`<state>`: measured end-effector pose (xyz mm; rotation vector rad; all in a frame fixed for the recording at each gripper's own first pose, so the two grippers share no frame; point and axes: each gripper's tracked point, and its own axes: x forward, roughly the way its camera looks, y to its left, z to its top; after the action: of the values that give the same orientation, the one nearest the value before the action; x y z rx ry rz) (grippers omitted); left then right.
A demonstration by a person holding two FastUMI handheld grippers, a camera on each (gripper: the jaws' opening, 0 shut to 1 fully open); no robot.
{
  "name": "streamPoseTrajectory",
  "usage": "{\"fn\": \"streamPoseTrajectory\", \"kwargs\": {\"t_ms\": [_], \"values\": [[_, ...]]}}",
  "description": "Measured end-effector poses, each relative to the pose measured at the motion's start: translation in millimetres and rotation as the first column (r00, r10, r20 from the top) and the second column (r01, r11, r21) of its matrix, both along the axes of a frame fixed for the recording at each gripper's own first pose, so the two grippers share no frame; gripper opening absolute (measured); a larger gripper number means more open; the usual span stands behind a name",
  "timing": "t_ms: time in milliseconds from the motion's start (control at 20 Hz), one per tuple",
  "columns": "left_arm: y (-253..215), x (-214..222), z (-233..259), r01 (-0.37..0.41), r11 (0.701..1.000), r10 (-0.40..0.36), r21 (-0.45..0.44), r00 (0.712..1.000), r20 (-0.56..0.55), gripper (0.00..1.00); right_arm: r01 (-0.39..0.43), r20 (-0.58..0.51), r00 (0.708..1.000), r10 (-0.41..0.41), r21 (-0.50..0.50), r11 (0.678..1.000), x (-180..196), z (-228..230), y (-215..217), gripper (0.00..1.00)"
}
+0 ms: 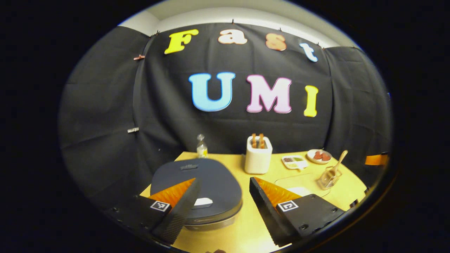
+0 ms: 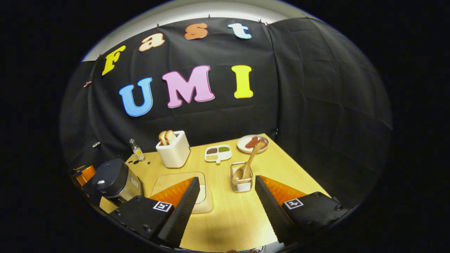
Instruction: Close the left gripper, press the button to open the rice cooker; take a wooden spoon from the chopstick holder with the right hand, scoop a spoonful of rice and pour it into the rice cooker, then put the wooden spoon back into the chopstick holder.
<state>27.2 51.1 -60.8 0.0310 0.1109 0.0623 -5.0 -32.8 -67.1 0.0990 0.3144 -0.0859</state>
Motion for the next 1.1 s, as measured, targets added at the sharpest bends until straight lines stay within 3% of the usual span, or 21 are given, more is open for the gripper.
{"fn": "streamPoseTrajectory", "kwargs": {"t_ms": [150, 350, 600, 850, 1100], "values": [[-36, -27, 28, 0.036, 0.999, -0.036, -0.008, 0.998, 0.051, 0.95, -0.046, 0.122, 0.991, 0.053, -0.062, 0.997, -8, 45, 5, 0.98], [-72, -65, 41, 0.043, 0.999, -0.042, -0.007, 0.995, 0.088, 0.95, -0.109, 0.202, 0.972, 0.122, -0.077, 0.991, -37, 69, 6, 0.98], [-97, -96, 34, 0.011, 0.999, -0.007, -0.043, 0.996, 0.083, 0.95, -0.147, 0.18, 0.971, 0.157, -0.067, 0.987, -69, 53, -8, 0.98], [-100, -103, 48, -0.021, 1.0, 0.02, 0.005, 0.994, 0.103, 0.95, -0.162, 0.215, 0.963, 0.163, -0.022, 0.987, -65, 64, -10, 0.98], [-99, -99, 62, -0.016, 1.0, 0.018, -0.011, 0.991, 0.135, 0.95, -0.148, 0.232, 0.962, 0.145, -0.005, 0.989, -60, 74, -7, 0.98]]}}
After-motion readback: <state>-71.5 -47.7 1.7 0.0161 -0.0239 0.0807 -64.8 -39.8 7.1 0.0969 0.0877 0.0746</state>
